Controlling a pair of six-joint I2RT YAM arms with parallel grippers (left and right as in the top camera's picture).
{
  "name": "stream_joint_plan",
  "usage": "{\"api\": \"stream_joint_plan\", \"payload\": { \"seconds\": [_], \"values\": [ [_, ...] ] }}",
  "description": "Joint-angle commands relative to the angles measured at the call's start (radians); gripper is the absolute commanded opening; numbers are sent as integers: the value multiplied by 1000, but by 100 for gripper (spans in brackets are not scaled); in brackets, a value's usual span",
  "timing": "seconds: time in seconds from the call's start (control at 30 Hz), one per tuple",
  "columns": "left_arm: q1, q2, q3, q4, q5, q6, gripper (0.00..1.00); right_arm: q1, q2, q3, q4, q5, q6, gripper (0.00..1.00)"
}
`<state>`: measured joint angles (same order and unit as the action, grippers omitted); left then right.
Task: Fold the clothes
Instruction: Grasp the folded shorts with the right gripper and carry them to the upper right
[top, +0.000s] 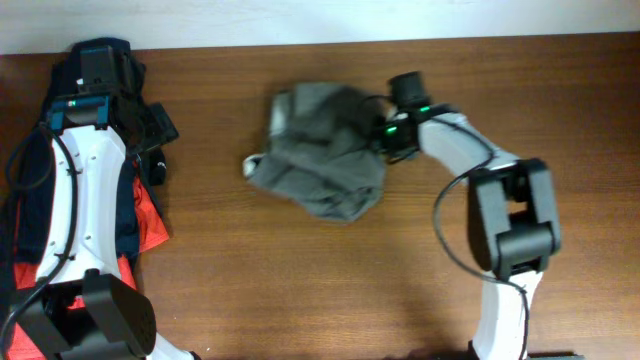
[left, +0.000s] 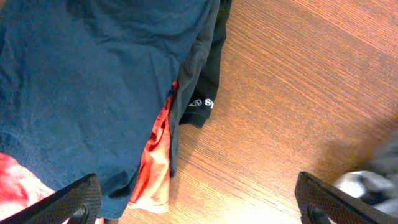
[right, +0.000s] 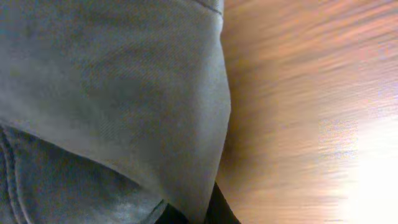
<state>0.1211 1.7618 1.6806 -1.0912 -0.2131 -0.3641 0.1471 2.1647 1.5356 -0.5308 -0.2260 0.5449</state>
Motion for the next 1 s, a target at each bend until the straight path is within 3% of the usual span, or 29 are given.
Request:
{"api": "stream_joint_plan", "payload": {
  "seconds": [0.0,0.3,0.5,0.57,0.63,0.67,0.8,0.93,0.97],
  "values": [
    [-1,12,5,0,5,-17,99,-175,-38,15,7,35,-17,4],
    [-20,64,5,20,11,-17,99,-670,-38,15,40,8,66,4],
    [-60,73,5,51,11,-17,99,-778,-38,15,59,-54,81,9],
    [-69,73,5,55,11,-17,99,-773,-38,15,86,-55,81,15],
    [-76,73,5,58,11,-17,99,-766,-38,21,105,-73,57,39],
    [-77,73,5,59,11,-17,99,-764,-41,27,100,-89,31,44],
    [-80,73,5,59,12,-17,99,-764,-114,66,71,-103,-84,57],
    [-80,73,5,60,15,-17,99,-756,-227,109,48,-103,-297,78],
    [-80,73,5,59,15,-17,99,-754,-238,110,49,-104,-328,78]
  ]
}}
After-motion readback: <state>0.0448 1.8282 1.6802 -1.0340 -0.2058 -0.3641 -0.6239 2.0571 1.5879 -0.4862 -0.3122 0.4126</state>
